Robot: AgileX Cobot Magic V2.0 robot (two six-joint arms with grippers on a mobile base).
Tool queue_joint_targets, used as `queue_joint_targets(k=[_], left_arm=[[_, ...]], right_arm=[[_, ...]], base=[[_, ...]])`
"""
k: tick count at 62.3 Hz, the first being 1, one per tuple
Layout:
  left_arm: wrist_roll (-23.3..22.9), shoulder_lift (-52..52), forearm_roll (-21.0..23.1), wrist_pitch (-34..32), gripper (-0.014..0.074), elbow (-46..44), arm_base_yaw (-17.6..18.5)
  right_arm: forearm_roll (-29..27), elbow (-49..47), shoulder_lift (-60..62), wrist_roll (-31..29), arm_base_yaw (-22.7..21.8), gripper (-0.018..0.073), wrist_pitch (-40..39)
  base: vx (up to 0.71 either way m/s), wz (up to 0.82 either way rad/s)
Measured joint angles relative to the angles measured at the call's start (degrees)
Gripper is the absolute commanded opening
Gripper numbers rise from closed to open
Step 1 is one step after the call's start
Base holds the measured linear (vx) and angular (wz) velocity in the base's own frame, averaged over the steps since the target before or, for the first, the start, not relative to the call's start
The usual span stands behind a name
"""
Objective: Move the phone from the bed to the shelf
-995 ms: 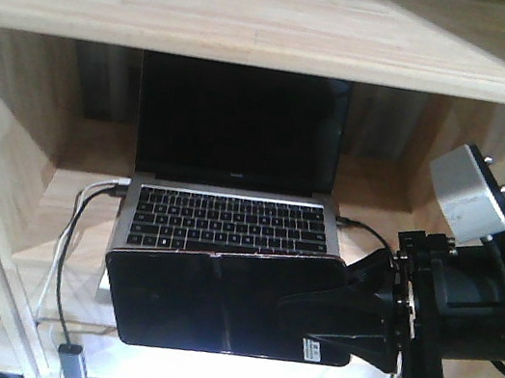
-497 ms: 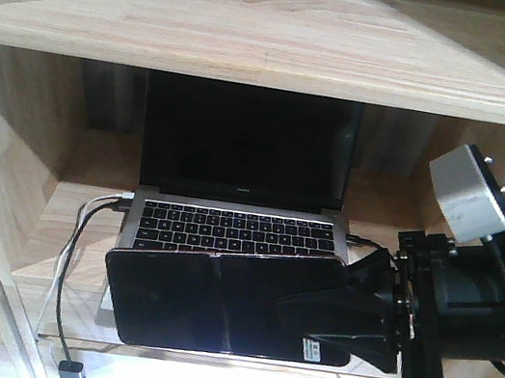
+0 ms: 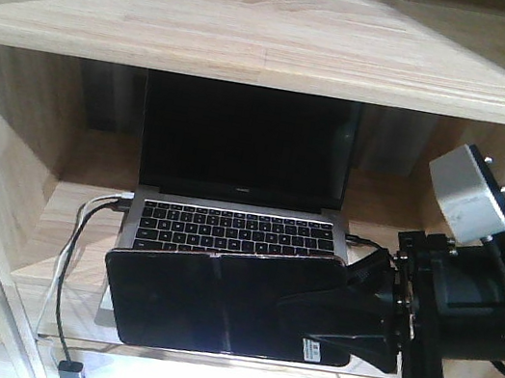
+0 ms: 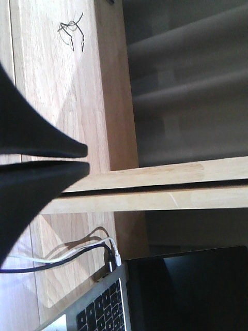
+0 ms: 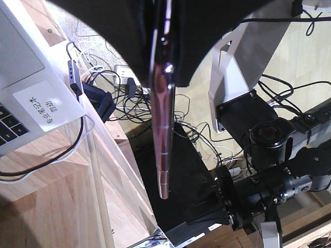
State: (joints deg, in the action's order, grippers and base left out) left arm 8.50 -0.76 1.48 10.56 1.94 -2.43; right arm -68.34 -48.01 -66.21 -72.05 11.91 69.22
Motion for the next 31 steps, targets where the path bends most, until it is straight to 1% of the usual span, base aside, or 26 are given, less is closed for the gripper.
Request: queue_joint_targets(k=[31], left_arm=[[0.0,0.0,0.0,0.0,0.0001,0.0,0.0]], right_arm=[[-1.8,0.0,0.0,0.0,0.0,-0.0002,0.0]], base=[[0.0,0.0]])
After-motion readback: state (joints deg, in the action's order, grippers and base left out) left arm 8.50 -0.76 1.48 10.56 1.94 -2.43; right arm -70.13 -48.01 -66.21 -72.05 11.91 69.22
